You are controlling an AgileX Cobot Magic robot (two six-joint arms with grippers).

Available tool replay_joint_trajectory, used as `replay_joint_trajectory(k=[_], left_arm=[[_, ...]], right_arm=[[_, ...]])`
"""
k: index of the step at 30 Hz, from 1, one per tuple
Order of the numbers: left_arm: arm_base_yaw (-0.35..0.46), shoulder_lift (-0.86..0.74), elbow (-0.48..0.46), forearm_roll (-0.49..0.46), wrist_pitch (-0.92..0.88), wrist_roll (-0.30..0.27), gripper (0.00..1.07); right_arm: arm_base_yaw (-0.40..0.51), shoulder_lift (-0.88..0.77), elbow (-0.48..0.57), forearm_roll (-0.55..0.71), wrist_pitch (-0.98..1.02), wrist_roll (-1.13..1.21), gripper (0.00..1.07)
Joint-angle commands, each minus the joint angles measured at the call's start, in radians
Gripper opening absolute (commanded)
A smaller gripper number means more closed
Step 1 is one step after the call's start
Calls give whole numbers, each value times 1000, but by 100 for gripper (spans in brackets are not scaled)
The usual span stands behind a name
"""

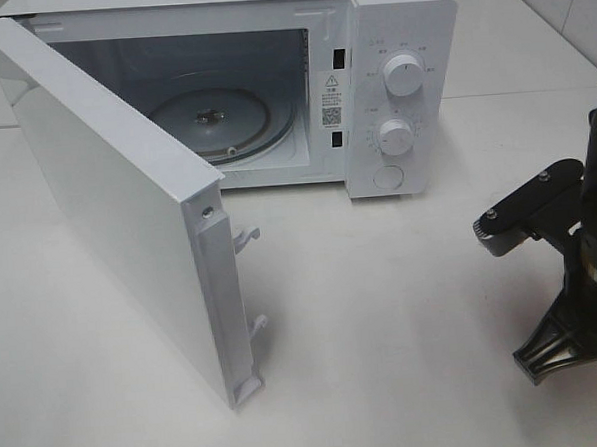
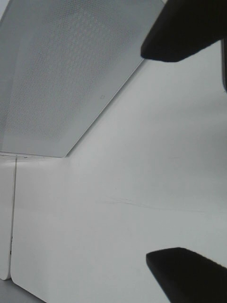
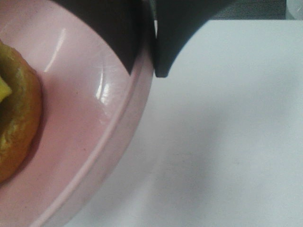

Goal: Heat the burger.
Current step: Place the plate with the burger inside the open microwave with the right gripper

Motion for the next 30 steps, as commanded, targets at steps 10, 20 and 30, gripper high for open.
replay_joint_trajectory(k=[10, 20, 30], left_arm=[[2, -15, 0, 0, -14, 2, 100], [2, -15, 0, 0, -14, 2, 100], [2, -15, 0, 0, -14, 2, 100]], right_arm=[[147, -56, 7, -46, 121, 4, 0], [250, -56, 7, -47, 145, -11, 0], [349, -56, 7, -48, 146, -47, 0]])
